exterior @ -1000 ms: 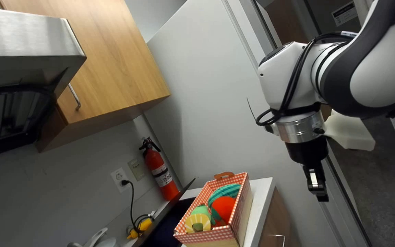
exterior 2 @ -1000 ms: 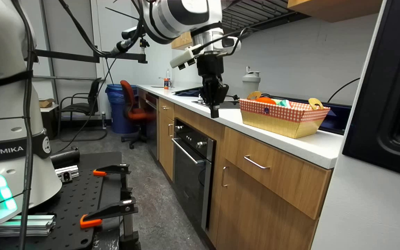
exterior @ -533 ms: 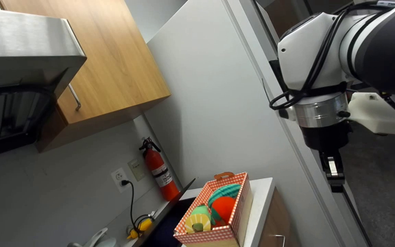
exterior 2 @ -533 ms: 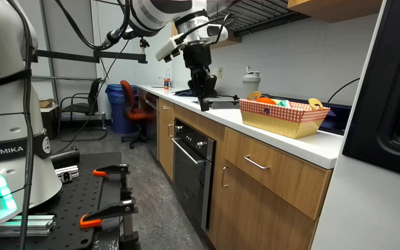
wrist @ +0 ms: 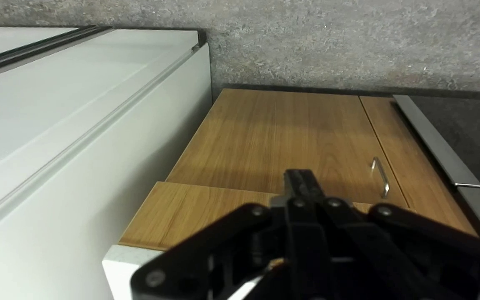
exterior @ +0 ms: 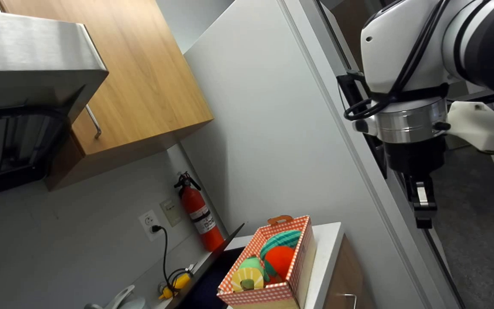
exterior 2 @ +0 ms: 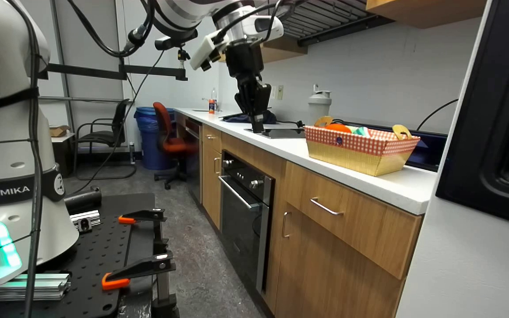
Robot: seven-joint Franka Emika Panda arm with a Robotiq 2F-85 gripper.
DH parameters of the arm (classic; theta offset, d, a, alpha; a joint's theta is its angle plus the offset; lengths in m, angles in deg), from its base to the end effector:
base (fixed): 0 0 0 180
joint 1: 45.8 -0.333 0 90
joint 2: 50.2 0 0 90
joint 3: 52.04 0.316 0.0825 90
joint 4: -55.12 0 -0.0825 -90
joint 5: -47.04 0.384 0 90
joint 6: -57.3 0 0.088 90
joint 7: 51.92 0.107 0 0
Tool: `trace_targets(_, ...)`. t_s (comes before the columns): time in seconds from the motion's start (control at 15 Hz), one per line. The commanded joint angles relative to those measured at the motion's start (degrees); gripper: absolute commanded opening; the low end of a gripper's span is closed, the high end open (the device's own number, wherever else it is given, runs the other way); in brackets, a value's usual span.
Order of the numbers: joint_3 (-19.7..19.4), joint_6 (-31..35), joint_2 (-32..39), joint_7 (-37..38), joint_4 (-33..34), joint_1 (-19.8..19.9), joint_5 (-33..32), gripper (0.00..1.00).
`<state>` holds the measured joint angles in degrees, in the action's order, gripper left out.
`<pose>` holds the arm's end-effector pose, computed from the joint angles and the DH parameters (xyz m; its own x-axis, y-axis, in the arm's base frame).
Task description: Remove a piece of watermelon plush toy from the open drawer, put the watermelon in the carton box and then close the drawer
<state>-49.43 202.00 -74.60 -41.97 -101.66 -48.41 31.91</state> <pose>0.3907 0.0374 0.3707 0.9662 0.1317 0.2217 0.0934 -0.9801 0.1752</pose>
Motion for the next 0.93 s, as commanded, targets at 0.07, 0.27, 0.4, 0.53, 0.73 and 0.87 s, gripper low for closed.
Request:
trace_targets(0.07, 1.22, -1.96, -4.06, -0.75, -1.64, 1.62, 1.64, 0.34)
trace_targets(0.27, 1.20, -2.32, -3.45, -0.80, -0.52, 1.95, 2.03, 0.57)
trace_targets(0.4, 1.27, -2.30, -3.55, -0.84, -0.64, 2.05, 2.19, 0.72)
trace_targets(0.53, 1.30, -2.30, -3.55, -0.91, -0.64, 2.07, 2.27, 0.87)
trace_targets(0.73, 1.30, -2.38, -3.54, -0.95, -0.64, 2.13, 2.20, 1.00)
trace_targets(0.87, 1.27, -2.34, -3.55, -0.93, -0.64, 2.16, 2.24, 1.00)
